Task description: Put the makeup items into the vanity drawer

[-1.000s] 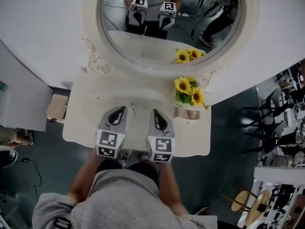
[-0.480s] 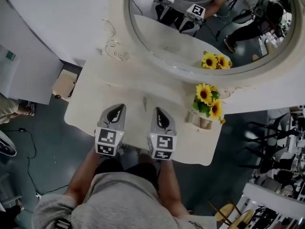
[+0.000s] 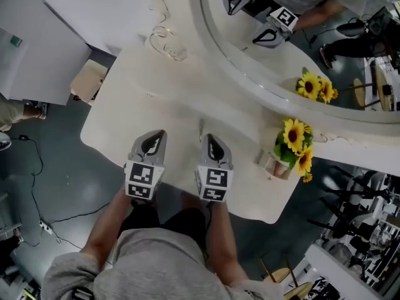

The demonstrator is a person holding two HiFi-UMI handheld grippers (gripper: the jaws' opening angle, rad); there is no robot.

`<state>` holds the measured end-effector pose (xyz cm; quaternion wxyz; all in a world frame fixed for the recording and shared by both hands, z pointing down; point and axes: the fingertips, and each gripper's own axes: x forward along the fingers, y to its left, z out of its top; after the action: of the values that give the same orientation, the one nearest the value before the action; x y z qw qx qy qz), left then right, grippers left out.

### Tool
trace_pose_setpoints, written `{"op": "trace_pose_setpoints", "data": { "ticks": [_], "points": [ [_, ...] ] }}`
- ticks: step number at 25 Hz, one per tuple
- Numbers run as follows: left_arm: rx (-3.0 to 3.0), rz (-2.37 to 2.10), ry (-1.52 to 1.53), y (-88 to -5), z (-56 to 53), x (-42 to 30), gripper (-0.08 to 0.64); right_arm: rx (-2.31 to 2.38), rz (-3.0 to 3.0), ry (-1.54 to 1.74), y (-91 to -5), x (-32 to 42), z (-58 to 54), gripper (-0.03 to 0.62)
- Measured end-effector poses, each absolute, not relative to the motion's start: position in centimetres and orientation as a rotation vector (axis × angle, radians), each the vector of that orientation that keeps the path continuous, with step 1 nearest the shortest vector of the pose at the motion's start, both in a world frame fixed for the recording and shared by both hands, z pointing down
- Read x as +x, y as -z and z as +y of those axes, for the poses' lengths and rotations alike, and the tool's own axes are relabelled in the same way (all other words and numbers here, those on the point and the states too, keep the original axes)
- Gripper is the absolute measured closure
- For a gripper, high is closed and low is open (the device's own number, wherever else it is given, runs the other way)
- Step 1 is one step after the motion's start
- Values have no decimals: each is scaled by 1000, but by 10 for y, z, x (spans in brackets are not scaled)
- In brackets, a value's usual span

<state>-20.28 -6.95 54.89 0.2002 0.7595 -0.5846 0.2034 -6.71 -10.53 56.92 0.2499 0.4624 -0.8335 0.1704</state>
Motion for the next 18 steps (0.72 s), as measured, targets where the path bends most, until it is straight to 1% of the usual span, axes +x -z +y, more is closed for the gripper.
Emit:
{"op": "trace_pose_setpoints", "data": {
  "ticks": [7, 8, 9, 10, 11, 12, 18],
  "points": [
    [2046, -1652, -578, -574, -69, -211, 549, 1184, -2221, -487, -608, -71, -111, 586],
    [2040, -1652, -577, -577, -69, -212, 549, 1177, -2207, -498, -614, -71, -113, 578],
    [2035, -1652, -577, -579, -69, -212, 549, 1169, -2193, -510, -620, -71, -114, 551],
    [2030, -1652, -577, -581, -69, -213, 549, 1159, -2179, -523, -626, -72, -115, 541],
    [2025, -1653, -575, -582, -69, -213, 549, 1147, -2167, -536, -632, -72, -115, 501],
    [2019, -1654, -574, -584, -69, -213, 549, 1135, -2156, -547, -637, -73, -115, 448],
    [1992, -1663, -566, -591, -65, -218, 549, 1099, -2126, -555, -654, -78, -118, 443]
  ]
}}
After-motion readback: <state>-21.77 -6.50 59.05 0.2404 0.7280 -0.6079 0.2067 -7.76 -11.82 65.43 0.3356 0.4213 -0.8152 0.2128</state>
